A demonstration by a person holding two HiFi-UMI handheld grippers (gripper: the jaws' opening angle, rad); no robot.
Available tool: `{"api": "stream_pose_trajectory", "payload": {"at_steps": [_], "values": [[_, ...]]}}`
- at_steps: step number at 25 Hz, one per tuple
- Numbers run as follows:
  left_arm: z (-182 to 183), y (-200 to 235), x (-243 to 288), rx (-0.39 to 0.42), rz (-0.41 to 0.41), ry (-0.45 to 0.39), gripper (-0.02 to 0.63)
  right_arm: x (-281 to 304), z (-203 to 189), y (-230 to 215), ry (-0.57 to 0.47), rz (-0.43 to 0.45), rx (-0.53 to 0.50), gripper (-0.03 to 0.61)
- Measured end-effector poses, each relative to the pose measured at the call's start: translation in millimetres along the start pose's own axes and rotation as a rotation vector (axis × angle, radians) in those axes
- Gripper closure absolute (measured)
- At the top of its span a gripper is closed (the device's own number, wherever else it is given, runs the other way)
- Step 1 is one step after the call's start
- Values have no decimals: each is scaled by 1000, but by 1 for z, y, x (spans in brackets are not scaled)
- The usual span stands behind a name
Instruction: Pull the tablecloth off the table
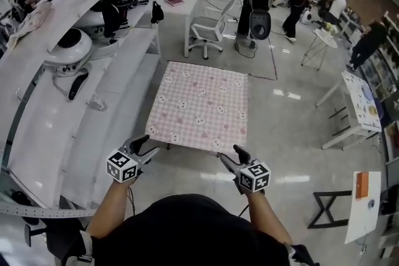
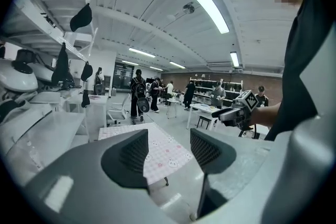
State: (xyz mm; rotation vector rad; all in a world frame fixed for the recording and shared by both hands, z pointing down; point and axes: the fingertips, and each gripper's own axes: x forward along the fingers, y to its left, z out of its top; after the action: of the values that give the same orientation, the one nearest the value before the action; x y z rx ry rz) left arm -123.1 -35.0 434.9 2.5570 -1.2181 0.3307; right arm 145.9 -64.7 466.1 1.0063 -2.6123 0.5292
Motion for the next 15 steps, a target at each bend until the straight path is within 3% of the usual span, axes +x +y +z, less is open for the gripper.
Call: {"api": "stream_pose_trajectory", "payload": {"at_steps": [15], "values": [[-11,75,-32,36,-154,17,374,30,-4,66,-56,-167,40,272]]}}
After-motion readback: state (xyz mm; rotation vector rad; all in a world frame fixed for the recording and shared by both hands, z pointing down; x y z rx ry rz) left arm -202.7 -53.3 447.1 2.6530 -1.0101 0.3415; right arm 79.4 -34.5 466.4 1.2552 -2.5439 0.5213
